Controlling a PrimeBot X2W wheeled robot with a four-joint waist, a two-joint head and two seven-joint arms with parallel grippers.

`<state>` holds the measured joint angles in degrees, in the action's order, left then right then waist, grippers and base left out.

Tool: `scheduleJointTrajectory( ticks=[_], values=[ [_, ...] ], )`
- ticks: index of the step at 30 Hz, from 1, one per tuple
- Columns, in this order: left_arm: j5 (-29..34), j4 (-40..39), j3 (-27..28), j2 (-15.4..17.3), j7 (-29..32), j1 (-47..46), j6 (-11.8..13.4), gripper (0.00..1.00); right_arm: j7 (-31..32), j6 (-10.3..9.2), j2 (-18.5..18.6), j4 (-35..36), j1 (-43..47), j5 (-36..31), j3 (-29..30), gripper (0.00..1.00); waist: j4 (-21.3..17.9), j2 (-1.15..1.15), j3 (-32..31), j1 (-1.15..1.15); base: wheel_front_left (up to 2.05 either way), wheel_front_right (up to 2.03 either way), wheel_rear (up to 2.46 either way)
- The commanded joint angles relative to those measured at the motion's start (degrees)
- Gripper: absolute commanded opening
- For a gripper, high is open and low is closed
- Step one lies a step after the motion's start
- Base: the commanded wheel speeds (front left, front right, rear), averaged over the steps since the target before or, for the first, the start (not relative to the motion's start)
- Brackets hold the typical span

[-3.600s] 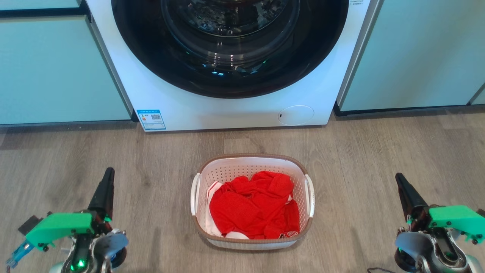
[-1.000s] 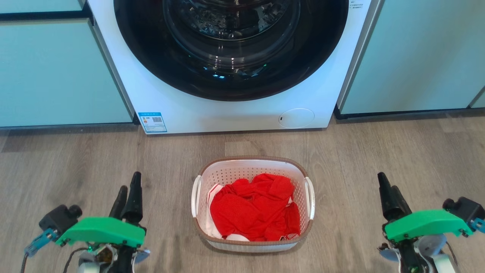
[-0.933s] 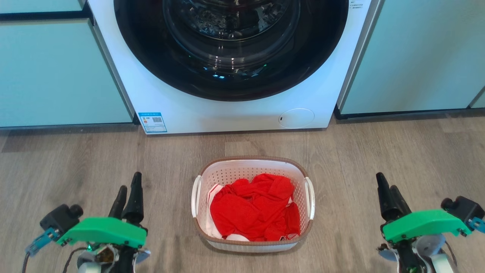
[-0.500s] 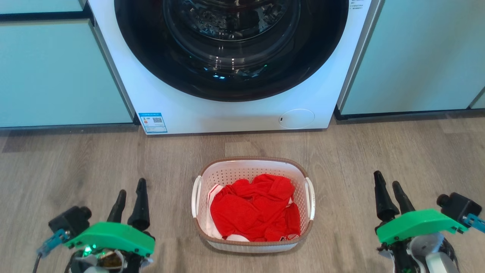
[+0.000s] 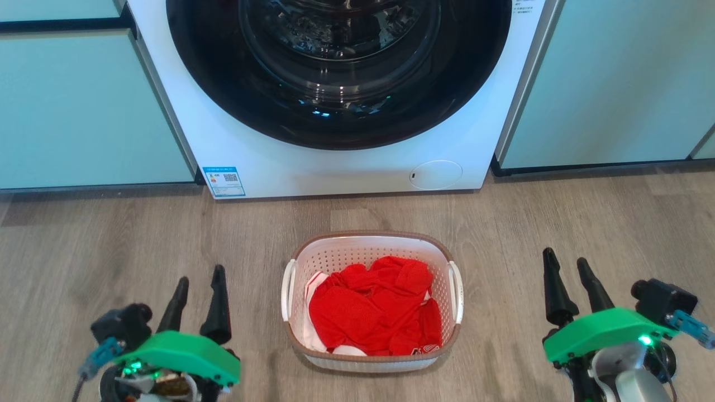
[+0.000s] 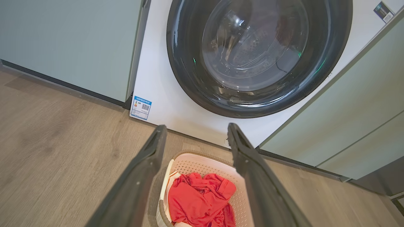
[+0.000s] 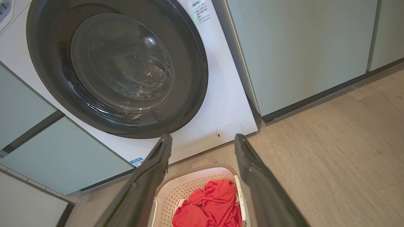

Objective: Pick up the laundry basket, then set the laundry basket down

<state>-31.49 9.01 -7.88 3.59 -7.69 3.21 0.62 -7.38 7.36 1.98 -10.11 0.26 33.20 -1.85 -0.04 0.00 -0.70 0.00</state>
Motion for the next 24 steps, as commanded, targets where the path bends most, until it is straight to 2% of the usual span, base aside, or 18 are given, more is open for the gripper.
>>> scheduleJointTrajectory(
  ticks=[1,24],
  values=[
    [2.1,-2.4,0.7,0.9,-0.8,-1.4,0.7,1.0,-1.1,0.09,0.6,2.5,-1.6,-2.0,-1.2,1.0,0.0,0.0,0.0,0.0,0.0,0.0,0.0],
    [16.5,-2.6,-0.2,0.9,-4.5,0.9,1.7,1.0,-4.8,0.11,0.8,2.4,-0.8,-16.0,-3.4,1.0,-0.2,0.0,-0.3,0.0,0.0,0.0,0.0]
  ],
)
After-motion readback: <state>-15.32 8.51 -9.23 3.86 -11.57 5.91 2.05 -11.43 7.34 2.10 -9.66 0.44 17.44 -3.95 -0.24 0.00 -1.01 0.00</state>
